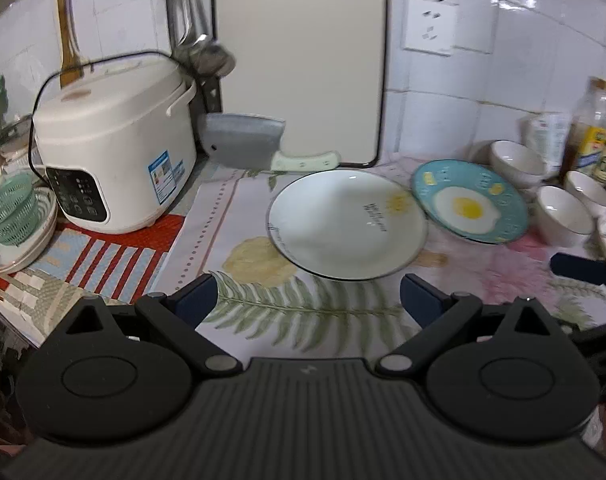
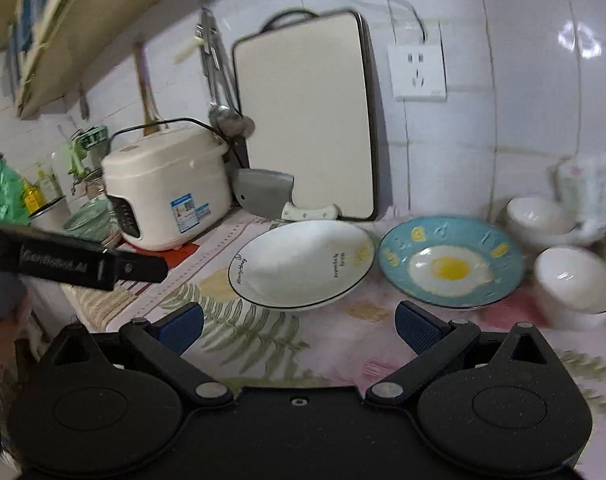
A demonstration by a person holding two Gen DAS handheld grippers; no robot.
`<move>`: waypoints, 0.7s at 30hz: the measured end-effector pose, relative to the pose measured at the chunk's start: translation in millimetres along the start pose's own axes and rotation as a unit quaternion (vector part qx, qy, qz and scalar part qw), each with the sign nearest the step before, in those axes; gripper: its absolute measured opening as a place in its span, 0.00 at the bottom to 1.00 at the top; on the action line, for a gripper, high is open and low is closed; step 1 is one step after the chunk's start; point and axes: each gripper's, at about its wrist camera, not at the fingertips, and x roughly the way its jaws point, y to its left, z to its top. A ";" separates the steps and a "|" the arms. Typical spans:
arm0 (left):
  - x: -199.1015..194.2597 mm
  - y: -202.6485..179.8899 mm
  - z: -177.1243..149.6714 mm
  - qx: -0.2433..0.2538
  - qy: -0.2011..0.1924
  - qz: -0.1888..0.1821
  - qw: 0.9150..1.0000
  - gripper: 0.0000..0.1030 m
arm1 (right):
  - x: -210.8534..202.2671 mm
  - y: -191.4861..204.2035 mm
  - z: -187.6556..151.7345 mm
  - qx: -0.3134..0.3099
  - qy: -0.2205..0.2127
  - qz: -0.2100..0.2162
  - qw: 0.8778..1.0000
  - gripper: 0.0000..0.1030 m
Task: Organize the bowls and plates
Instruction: 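Move both tools toward the rim of the white sun-print plate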
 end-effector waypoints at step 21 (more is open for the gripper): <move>169.5 50.2 11.8 -0.117 0.070 -0.051 0.989 0.55 | 162.7 -46.2 2.5 0.146 0.045 -0.019 0.988 0.68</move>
